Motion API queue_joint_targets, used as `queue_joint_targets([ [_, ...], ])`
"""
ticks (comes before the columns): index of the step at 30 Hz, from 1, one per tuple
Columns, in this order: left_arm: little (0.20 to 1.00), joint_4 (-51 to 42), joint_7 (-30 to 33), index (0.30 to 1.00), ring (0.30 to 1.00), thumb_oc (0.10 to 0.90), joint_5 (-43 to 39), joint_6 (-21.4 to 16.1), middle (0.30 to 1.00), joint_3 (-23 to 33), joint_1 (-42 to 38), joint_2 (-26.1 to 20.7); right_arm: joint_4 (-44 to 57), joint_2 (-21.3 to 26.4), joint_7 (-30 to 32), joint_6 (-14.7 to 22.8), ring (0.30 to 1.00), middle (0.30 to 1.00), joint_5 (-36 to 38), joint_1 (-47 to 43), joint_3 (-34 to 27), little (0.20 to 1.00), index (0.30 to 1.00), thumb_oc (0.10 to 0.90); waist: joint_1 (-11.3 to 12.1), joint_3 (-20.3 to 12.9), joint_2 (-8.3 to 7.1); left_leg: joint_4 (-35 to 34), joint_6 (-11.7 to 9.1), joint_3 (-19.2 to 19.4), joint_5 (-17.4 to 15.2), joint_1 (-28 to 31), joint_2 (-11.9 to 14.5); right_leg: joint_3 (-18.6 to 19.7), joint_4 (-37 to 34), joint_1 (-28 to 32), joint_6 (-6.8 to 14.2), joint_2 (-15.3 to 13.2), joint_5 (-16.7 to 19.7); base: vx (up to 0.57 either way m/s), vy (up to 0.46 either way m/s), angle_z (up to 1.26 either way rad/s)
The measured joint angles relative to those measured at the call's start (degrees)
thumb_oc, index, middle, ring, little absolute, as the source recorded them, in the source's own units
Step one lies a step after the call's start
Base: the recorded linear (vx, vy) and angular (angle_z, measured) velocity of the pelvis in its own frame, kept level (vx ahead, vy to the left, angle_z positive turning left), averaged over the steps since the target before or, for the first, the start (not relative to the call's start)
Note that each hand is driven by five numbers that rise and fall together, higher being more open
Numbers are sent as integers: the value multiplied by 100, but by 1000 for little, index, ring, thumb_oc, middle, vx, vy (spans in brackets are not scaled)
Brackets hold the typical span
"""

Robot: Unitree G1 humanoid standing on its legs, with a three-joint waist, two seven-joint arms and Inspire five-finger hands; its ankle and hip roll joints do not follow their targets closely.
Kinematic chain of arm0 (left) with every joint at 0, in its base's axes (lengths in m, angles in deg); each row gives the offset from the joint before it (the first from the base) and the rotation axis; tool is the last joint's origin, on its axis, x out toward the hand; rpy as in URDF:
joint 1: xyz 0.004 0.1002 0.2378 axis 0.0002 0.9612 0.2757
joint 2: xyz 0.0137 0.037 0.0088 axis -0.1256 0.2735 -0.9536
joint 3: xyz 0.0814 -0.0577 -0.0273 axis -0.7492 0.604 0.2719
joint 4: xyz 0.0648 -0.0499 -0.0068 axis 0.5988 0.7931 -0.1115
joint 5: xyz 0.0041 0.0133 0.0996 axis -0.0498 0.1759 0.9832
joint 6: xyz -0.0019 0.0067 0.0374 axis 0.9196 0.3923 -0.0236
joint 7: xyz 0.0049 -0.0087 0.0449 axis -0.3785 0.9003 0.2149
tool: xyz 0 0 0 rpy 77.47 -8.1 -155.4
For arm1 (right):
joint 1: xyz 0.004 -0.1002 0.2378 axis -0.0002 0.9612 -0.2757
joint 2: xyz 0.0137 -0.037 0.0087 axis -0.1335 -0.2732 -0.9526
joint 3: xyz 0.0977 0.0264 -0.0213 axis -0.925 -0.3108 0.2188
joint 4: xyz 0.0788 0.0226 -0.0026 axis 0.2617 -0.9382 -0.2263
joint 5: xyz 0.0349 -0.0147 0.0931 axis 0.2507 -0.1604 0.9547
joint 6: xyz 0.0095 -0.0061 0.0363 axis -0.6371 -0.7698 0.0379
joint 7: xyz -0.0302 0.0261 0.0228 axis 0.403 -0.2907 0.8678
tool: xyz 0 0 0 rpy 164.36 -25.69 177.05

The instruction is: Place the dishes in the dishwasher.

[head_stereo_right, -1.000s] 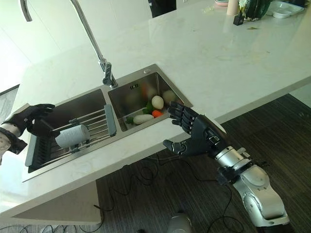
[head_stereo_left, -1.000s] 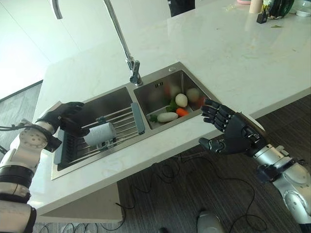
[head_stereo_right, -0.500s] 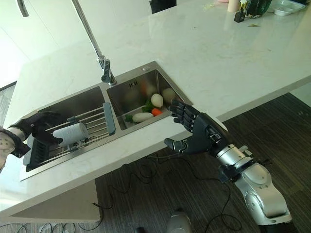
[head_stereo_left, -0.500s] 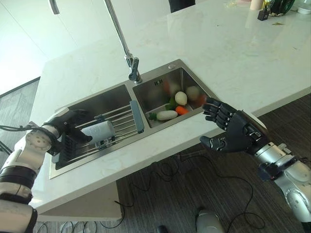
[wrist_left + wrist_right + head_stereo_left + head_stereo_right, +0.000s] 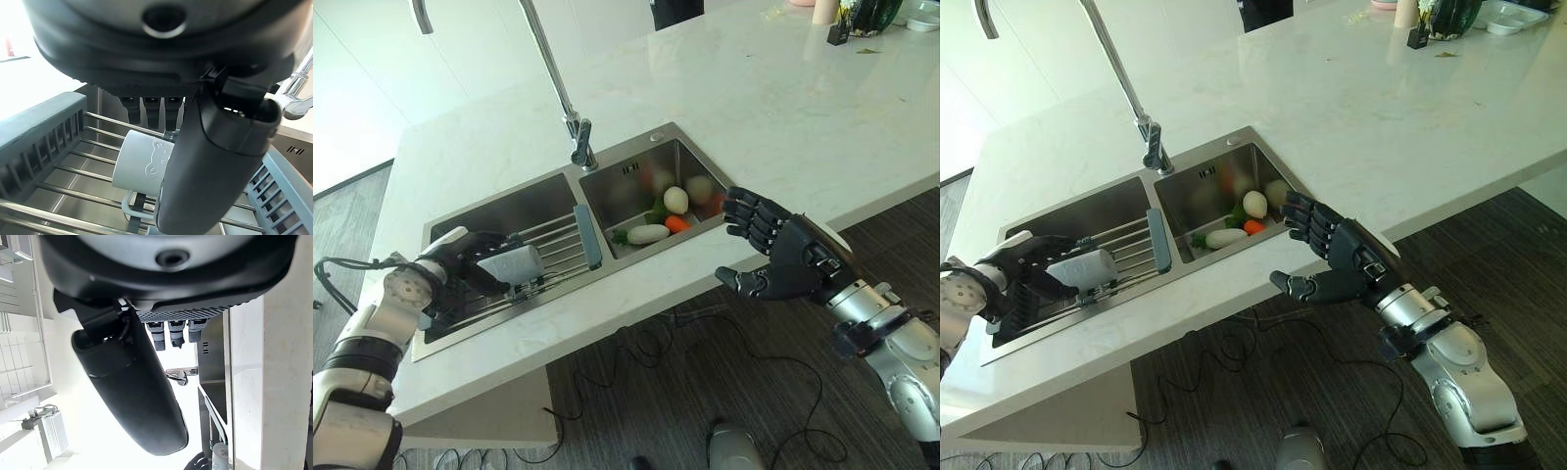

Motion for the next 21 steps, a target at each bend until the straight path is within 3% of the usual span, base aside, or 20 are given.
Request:
queue_joint_targets([
  [21, 900, 301, 10, 900, 900, 800, 862, -146, 900, -19, -7, 0, 0, 55, -10, 0, 900, 900, 0, 0, 0, 900, 900, 800, -25, -10, -16, 11, 0, 142, 0, 54, 14, 127, 4, -28, -7, 41, 46, -3, -1, -3],
])
